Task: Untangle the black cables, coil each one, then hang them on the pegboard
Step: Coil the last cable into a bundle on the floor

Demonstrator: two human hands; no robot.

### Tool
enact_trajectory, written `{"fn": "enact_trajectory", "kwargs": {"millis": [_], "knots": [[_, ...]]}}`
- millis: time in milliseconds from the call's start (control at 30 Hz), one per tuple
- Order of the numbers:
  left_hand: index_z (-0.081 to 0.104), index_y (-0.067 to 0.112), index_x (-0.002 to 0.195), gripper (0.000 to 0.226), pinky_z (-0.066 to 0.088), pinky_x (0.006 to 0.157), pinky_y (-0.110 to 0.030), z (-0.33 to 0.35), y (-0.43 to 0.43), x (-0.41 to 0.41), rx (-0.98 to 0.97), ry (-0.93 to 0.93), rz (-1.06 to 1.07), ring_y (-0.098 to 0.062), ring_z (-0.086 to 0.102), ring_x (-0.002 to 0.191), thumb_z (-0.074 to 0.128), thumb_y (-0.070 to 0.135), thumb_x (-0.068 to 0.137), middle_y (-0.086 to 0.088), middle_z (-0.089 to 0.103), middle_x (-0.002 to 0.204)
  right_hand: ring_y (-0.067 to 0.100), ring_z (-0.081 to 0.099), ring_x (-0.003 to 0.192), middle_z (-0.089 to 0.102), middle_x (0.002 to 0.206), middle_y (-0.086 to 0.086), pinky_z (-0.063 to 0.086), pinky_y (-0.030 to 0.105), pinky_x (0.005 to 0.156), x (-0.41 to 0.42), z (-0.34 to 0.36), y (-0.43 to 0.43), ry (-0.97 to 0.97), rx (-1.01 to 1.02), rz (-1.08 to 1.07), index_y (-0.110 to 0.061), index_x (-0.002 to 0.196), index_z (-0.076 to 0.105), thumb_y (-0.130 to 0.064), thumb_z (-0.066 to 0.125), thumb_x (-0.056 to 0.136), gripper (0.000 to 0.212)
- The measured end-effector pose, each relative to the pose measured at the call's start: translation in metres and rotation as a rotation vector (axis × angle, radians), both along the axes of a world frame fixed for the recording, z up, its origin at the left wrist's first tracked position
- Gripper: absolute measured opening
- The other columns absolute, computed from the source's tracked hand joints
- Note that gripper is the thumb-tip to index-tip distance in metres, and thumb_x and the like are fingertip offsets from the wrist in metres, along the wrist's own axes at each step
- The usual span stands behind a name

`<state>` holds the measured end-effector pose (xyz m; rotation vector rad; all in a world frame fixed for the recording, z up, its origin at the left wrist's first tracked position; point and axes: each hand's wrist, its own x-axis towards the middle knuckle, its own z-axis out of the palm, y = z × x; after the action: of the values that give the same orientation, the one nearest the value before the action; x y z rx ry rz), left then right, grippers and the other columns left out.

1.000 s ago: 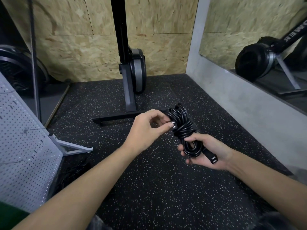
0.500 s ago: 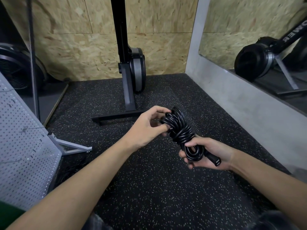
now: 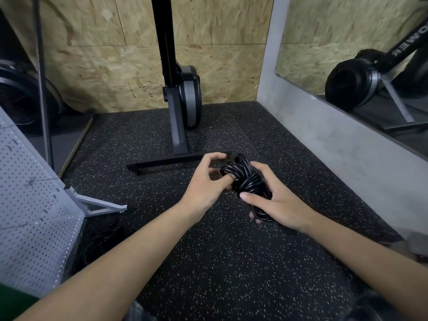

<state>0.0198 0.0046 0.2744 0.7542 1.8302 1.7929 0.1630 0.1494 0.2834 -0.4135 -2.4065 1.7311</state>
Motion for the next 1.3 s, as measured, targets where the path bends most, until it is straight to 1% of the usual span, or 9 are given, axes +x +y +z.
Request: {"fn": "enact_trajectory", "kwargs": {"millis": [133, 233, 367, 500, 733, 900, 1000, 1167, 1300], "knots": [[0.051, 0.020, 0.111, 0.039, 0.056, 0.100, -0.050, -0.018, 0.008, 0.008, -0.011, -0.093, 0.186, -0.027, 0.072, 0.094, 0.083, 0.021, 0.088, -0.006, 0.070, 0.103, 0.021, 0.078, 0.094, 0.073, 0.117, 0.000, 0.059, 0.050, 0.097, -0.002, -0.001, -0.003, 0.032, 0.031, -0.056, -0.044, 0.142, 0.040, -0.029, 0.070, 0.099, 0.054], [0.061, 0.013, 0.097, 0.023, 0.056, 0.097, -0.050, -0.018, 0.012, 0.010, -0.007, -0.228, 0.151, -0.020, 0.068, 0.084, 0.081, 0.024, 0.091, -0.007, 0.071, 0.095, 0.022, 0.078, 0.096, 0.076, 0.113, 0.002, 0.057, 0.051, 0.100, -0.004, -0.003, 0.001, 0.020, -0.037, -0.096, -0.041, 0.138, 0.043, -0.029, 0.070, 0.100, 0.048], [0.072, 0.010, 0.087, 0.016, 0.058, 0.094, -0.046, -0.017, 0.009, 0.011, 0.023, -0.404, 0.031, -0.018, 0.070, 0.080, 0.079, 0.023, 0.093, -0.004, 0.073, 0.080, 0.011, 0.070, 0.113, 0.074, 0.119, -0.014, 0.048, 0.049, 0.110, -0.005, -0.005, 0.006, -0.019, 0.042, -0.090, -0.045, 0.129, 0.057, -0.047, 0.070, 0.093, 0.039], [0.077, 0.007, 0.092, 0.007, 0.059, 0.080, -0.030, -0.019, 0.007, 0.018, 0.079, -0.104, 0.067, -0.016, 0.070, 0.080, 0.080, 0.013, 0.092, -0.006, 0.075, 0.085, 0.000, 0.063, 0.122, 0.071, 0.127, -0.021, 0.045, 0.041, 0.114, -0.003, 0.000, 0.003, 0.013, -0.017, -0.047, -0.043, 0.130, 0.065, -0.039, 0.063, 0.102, 0.028], [0.081, 0.015, 0.107, 0.014, 0.057, 0.079, -0.025, -0.012, 0.010, 0.019, 0.125, 0.071, 0.054, -0.014, 0.069, 0.087, 0.077, 0.012, 0.094, -0.006, 0.078, 0.099, -0.008, 0.061, 0.121, 0.068, 0.127, -0.027, 0.045, 0.028, 0.110, -0.003, 0.003, 0.001, 0.067, -0.008, -0.084, -0.041, 0.135, 0.059, -0.037, 0.063, 0.102, 0.034], [0.081, 0.012, 0.105, 0.013, 0.059, 0.080, -0.027, -0.011, 0.008, 0.013, 0.076, 0.137, -0.017, -0.015, 0.068, 0.084, 0.078, 0.009, 0.092, -0.013, 0.077, 0.101, -0.002, 0.062, 0.121, 0.070, 0.127, -0.020, 0.046, 0.036, 0.112, 0.000, 0.001, 0.005, 0.042, -0.013, -0.079, -0.038, 0.133, 0.061, -0.034, 0.065, 0.101, 0.032], [0.081, 0.012, 0.098, 0.012, 0.062, 0.087, -0.042, -0.009, 0.006, 0.004, 0.036, 0.199, -0.026, -0.025, 0.074, 0.091, 0.084, 0.012, 0.087, -0.009, 0.077, 0.105, 0.002, 0.065, 0.120, 0.072, 0.125, -0.016, 0.048, 0.037, 0.110, 0.001, 0.002, 0.004, 0.064, -0.023, -0.086, -0.034, 0.130, 0.064, -0.031, 0.069, 0.098, 0.032], [0.078, 0.013, 0.095, 0.010, 0.060, 0.089, -0.058, -0.003, 0.003, -0.003, 0.019, 0.230, -0.072, -0.037, 0.073, 0.097, 0.085, 0.014, 0.087, -0.006, 0.077, 0.104, 0.024, 0.071, 0.116, 0.076, 0.120, 0.006, 0.055, 0.056, 0.103, 0.000, 0.004, 0.005, 0.119, -0.344, -0.133, -0.013, 0.123, 0.071, -0.019, 0.076, 0.086, 0.038], [0.076, 0.027, 0.090, 0.010, 0.058, 0.096, -0.053, 0.003, 0.000, -0.005, -0.019, 0.320, -0.076, -0.017, 0.075, 0.099, 0.084, 0.022, 0.088, 0.007, 0.079, 0.101, 0.031, 0.069, 0.121, 0.073, 0.127, 0.013, 0.050, 0.066, 0.104, -0.001, 0.002, 0.005, 0.102, -0.514, -0.119, -0.008, 0.125, 0.071, -0.013, 0.073, 0.086, 0.039]]}}
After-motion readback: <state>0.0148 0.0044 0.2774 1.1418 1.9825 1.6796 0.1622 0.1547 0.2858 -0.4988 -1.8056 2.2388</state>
